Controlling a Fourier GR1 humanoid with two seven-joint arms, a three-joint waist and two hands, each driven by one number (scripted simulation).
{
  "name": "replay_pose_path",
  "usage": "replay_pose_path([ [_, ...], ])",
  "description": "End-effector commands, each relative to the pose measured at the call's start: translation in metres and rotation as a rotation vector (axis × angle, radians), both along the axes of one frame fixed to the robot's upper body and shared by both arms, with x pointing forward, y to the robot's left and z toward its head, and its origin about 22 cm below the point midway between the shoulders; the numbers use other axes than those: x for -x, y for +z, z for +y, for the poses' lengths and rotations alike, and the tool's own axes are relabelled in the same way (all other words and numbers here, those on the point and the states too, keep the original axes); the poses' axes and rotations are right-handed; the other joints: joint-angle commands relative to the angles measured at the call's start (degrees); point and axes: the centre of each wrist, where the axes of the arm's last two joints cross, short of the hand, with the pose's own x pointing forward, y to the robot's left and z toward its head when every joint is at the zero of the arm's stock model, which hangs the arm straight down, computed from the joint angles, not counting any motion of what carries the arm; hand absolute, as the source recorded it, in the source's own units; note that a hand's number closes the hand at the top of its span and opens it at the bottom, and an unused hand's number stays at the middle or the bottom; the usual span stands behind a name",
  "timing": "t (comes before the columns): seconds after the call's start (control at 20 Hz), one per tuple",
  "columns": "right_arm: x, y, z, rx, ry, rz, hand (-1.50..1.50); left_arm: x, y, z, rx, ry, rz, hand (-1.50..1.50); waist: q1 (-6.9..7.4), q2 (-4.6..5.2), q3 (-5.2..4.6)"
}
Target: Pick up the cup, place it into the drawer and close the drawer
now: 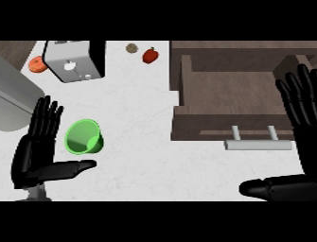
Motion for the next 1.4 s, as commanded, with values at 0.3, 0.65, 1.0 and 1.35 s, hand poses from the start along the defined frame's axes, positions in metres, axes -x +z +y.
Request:
replay_pose_path([
  [0.3, -0.004, 0.003, -0.02, 0.023, -0.011, -0.006, -1.5, -0.011, -0.043, 0.005, 0.009, -0.01, 0.055, -1.5, -0.04, 0.0, 0.01],
  [0.65, -0.003, -0.004, -0.009, 0.013, 0.026, 0.007, -1.5, -0.011, -0.083, 0.02, -0.018, 0.018, 0.061, -1.5, -0.06, 0.02, 0.0],
  [1.0, -0.019, 0.008, -0.006, 0.012, 0.009, 0.016, -1.5, -0.019, -0.097, 0.017, -0.001, 0.069, 0.078, -1.5, 0.0, 0.06, -0.01],
  [1.35, -0.009, -0.007, 0.003, 0.002, 0.017, 0.008, -1.5, -0.021, -0.128, 0.038, 0.01, 0.069, 0.08, -1.5, -0.18, 0.08, -0.01],
])
